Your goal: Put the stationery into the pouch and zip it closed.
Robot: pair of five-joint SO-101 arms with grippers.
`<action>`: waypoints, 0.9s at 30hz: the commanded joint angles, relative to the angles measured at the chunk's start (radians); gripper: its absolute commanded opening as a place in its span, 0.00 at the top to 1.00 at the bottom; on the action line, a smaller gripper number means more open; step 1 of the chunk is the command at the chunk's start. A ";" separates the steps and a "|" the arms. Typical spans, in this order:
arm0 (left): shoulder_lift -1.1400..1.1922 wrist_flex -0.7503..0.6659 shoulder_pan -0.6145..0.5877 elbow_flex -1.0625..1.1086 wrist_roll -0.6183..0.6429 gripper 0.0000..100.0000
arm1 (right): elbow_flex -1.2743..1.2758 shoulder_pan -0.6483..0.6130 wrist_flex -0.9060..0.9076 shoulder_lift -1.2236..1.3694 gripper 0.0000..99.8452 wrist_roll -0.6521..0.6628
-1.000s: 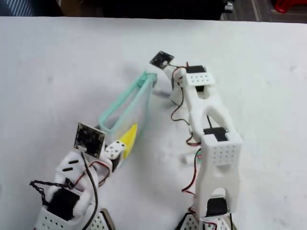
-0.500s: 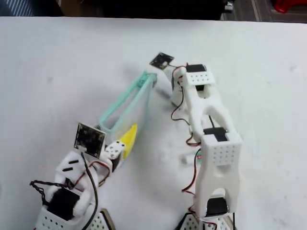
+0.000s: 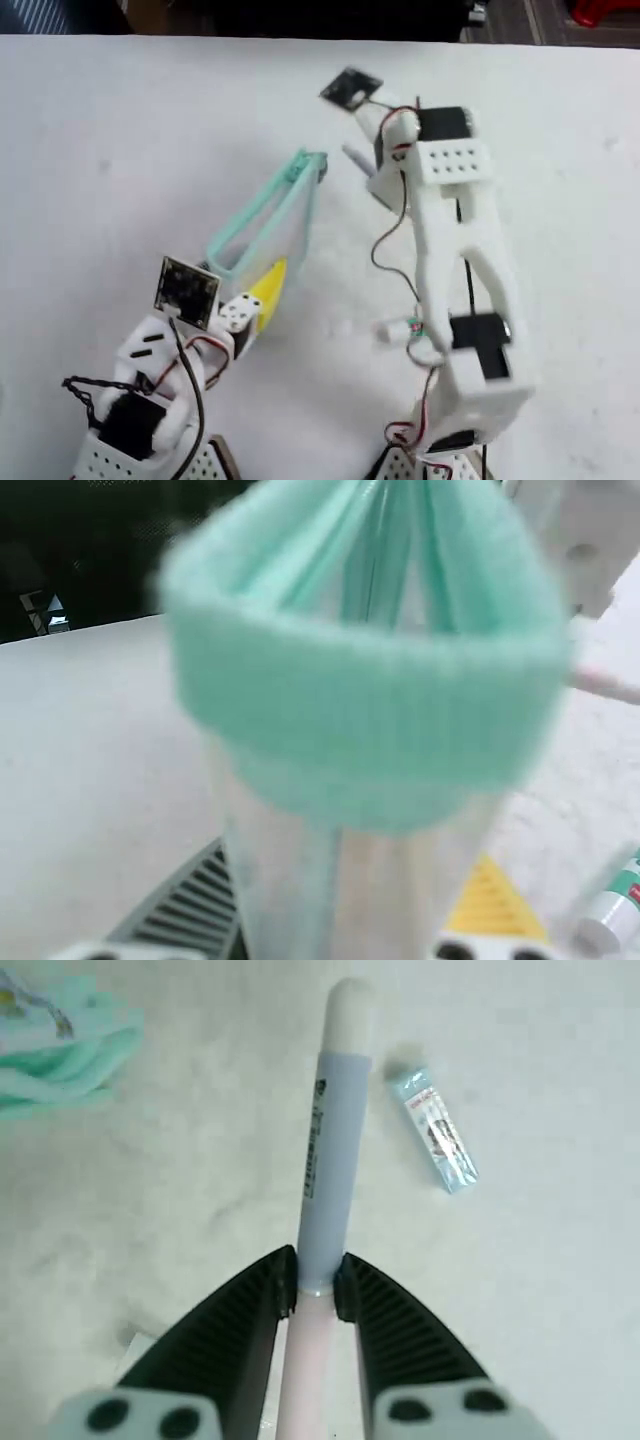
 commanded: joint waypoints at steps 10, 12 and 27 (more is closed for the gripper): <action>-0.001 -0.020 0.012 -0.003 -0.008 0.81 | -0.005 -0.101 0.013 -0.529 0.98 -0.250; -0.001 -0.020 0.012 -0.003 -0.008 0.81 | 0.023 -0.111 0.008 -0.595 0.98 -0.250; -0.001 -0.018 0.013 -0.003 -0.008 0.81 | 0.411 -0.234 -0.283 -1.182 0.98 -0.256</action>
